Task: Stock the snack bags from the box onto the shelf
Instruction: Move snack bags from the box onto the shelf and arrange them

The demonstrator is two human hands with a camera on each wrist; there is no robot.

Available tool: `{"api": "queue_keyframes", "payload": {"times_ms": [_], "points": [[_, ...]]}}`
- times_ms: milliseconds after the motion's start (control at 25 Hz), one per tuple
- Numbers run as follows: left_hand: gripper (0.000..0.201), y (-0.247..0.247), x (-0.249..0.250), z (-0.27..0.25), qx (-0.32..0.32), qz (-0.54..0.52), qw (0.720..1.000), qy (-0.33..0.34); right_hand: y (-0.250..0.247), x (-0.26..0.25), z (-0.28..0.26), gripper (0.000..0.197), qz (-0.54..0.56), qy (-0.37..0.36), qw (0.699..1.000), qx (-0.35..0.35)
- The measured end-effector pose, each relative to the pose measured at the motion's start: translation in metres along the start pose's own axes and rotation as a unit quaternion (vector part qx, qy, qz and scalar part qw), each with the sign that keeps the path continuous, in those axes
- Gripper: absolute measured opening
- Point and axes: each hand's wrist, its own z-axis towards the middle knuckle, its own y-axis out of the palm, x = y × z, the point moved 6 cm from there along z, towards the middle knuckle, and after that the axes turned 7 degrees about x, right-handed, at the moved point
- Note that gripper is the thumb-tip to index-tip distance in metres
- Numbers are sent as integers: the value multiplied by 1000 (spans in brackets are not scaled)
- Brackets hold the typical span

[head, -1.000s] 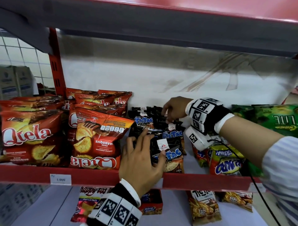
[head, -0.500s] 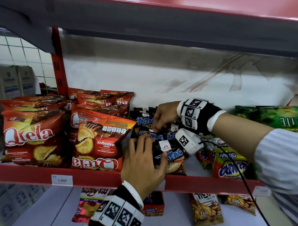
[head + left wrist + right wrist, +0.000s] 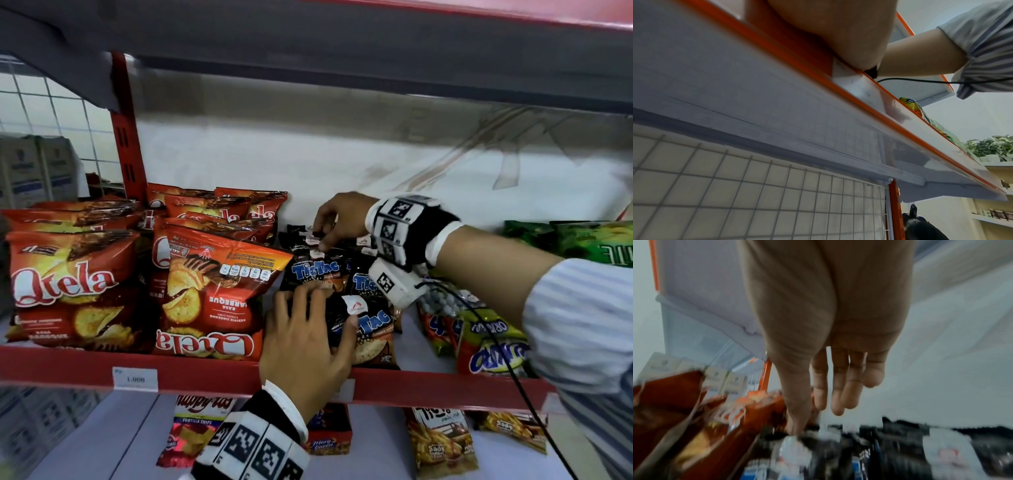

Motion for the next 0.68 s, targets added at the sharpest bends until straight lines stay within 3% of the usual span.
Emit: {"api": "queue_keyframes", "payload": {"times_ms": [40, 120, 240, 320, 440, 560, 680], "points": [[47, 0, 0, 0, -4, 0, 1000, -4, -11, 2, -6, 26, 17, 7, 1000, -9], [48, -2, 0, 1, -8, -6, 1000, -9, -18, 5, -28, 28, 69, 17, 993, -97], [46, -6, 2, 0, 0, -64, 998, -11, 4, 3, -76, 54, 40, 16, 966, -255], [52, -9, 0, -1, 7, -116, 993, -21, 20, -2, -95, 64, -20, -20, 968, -248], [58, -7, -3, -1, -21, -133, 990, -47, 17, -6, -99, 48, -64, -73, 977, -191], [61, 0, -6, 1, -58, -112, 990, -67, -8, 8, -91, 20, -94, -39, 983, -154], [70, 6, -7, 5, -95, -60, 992, -59, -11, 25, -85, 23, -142, 0, 980, -141]]}}
